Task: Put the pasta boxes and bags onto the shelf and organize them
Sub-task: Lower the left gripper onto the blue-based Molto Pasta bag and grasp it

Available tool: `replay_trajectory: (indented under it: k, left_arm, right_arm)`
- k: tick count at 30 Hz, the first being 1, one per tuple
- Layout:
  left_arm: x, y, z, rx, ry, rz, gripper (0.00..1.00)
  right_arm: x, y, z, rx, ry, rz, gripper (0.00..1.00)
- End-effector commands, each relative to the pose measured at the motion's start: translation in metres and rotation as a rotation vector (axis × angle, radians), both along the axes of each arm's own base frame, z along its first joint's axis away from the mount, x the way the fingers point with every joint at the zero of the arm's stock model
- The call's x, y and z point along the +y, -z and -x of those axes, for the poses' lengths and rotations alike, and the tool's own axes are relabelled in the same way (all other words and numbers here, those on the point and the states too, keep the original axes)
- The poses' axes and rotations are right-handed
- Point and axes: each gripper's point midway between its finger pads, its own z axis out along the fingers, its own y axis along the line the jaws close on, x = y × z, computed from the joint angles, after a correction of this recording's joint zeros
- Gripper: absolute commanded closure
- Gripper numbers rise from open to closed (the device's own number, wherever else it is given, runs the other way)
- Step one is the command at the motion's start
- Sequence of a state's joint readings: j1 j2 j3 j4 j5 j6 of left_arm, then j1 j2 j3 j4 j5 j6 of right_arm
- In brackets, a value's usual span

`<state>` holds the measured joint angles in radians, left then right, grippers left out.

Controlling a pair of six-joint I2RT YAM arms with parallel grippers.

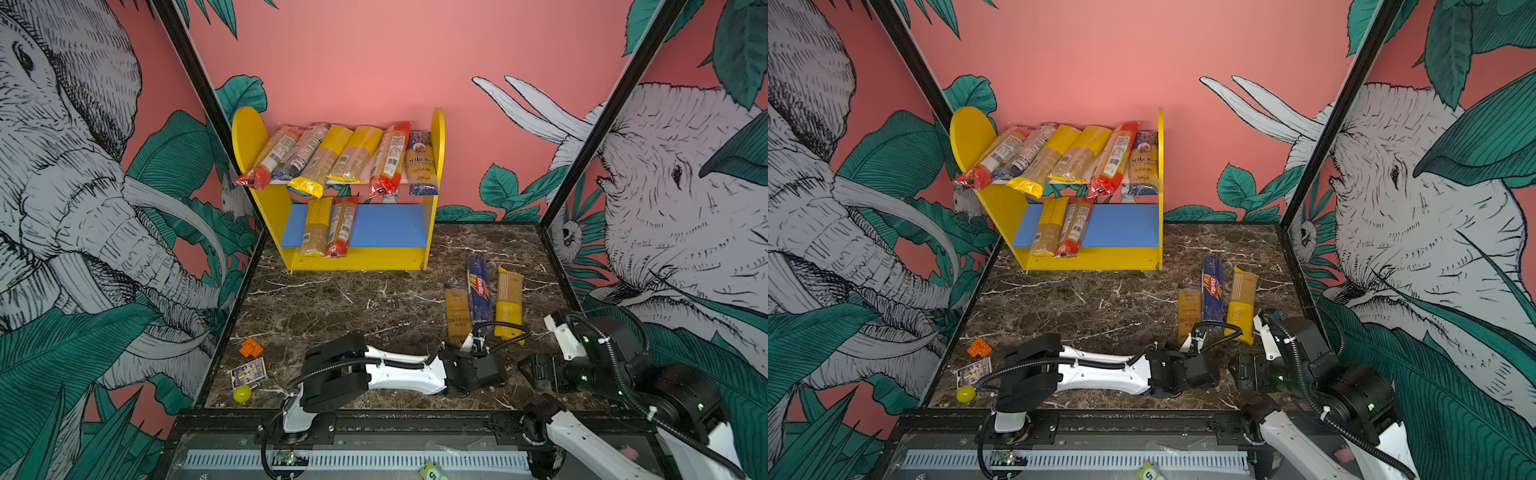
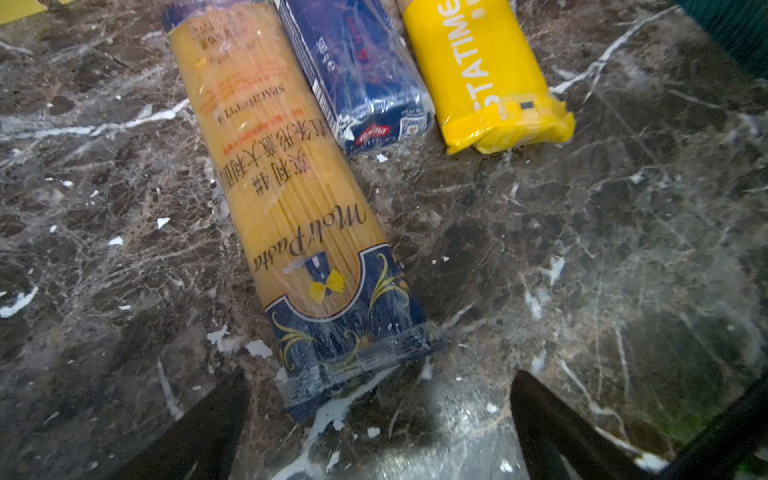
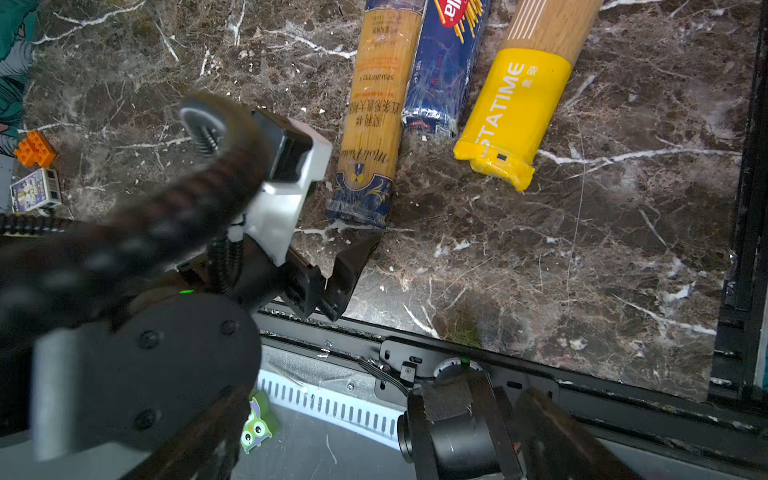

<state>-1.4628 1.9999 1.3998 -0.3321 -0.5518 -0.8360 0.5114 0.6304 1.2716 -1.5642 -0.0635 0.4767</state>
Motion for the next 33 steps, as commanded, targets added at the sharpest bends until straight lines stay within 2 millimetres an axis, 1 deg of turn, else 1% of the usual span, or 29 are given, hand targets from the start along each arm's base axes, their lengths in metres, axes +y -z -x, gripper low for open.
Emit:
replay_trajectory:
  k: [1, 6, 12, 14, 17, 20, 22, 25, 28, 29, 30, 31, 33]
  left_arm:
    - [0.007, -0.009, -0.014, -0.023, -0.116, 0.016, 0.01]
    - [0.01, 0.007, -0.02, -0.018, -0.164, -0.038, 0.01]
    - [0.012, 0.028, -0.025, 0.039, -0.196, 0.0, 0.01]
    - [0.01, 0.035, -0.025, 0.062, -0.187, 0.011, 0.01]
    - [0.004, 0.04, -0.024, 0.078, -0.164, 0.007, 0.01]
    - [0.002, 0.047, -0.024, 0.097, -0.165, -0.016, 0.01]
    - [0.005, 0.055, -0.025, 0.123, -0.183, -0.022, 0.01]
    - [0.015, 0.07, -0.025, 0.168, -0.222, -0.037, 0.01]
    - [0.024, 0.078, -0.024, 0.191, -0.24, -0.05, 0.02]
    - [0.028, 0.082, -0.023, 0.201, -0.245, -0.061, 0.04]
    - [0.03, 0.084, -0.024, 0.208, -0.247, -0.066, 0.09]
    - [0.032, 0.086, -0.023, 0.216, -0.247, -0.072, 0.15]
    - [0.037, 0.089, -0.02, 0.228, -0.249, -0.088, 0.31]
  right_arm:
    - [-0.01, -0.001, 0.013, 0.007, -0.007, 0.03, 0.01]
    - [-0.017, 0.001, 0.019, 0.011, -0.004, 0.054, 0.01]
    - [-0.018, 0.002, 0.023, 0.013, -0.003, 0.049, 0.01]
    - [-0.019, 0.002, 0.023, 0.012, -0.001, 0.047, 0.01]
    - [-0.018, 0.001, 0.022, 0.01, 0.004, 0.042, 0.01]
    - [-0.018, 0.001, 0.022, 0.01, 0.011, 0.038, 0.01]
    - [-0.017, 0.001, 0.02, 0.008, 0.011, 0.036, 0.01]
    - [-0.017, 0.0, 0.019, 0.005, 0.015, 0.033, 0.01]
    - [-0.016, -0.001, 0.018, 0.003, 0.014, 0.03, 0.01]
    - [-0.015, -0.001, 0.017, 0.003, 0.015, 0.027, 0.01]
    - [-0.015, -0.001, 0.017, 0.003, 0.015, 0.027, 0.01]
    - [-0.014, 0.0, 0.016, 0.005, 0.015, 0.027, 0.01]
    - [-0.013, -0.001, 0.015, 0.002, 0.013, 0.023, 0.01]
